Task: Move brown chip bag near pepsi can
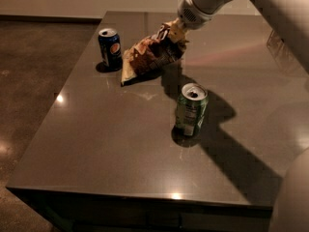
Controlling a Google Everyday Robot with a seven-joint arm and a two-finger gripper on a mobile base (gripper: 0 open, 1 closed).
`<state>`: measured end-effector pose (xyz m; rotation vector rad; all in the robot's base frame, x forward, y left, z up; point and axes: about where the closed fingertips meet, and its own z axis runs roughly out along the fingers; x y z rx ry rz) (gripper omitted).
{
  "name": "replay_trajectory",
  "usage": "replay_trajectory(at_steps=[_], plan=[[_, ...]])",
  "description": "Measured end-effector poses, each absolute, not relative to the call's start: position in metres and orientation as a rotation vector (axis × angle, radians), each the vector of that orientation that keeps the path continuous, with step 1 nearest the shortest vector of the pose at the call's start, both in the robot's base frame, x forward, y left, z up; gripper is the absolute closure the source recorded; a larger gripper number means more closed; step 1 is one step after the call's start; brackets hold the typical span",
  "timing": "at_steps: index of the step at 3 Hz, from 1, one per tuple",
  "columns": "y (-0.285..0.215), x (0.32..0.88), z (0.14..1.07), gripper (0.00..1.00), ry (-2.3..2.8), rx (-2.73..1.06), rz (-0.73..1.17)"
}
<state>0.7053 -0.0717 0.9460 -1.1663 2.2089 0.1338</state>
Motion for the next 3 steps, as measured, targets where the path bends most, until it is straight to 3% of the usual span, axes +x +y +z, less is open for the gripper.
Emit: replay_trajectory(at_steps=[1,3], plan=[[-0.041,0.696,0.940,0.83,2.193,-1.236,0.162],[-0.024,0.697,0.936,0.36,2.174,-1.299,0.187]])
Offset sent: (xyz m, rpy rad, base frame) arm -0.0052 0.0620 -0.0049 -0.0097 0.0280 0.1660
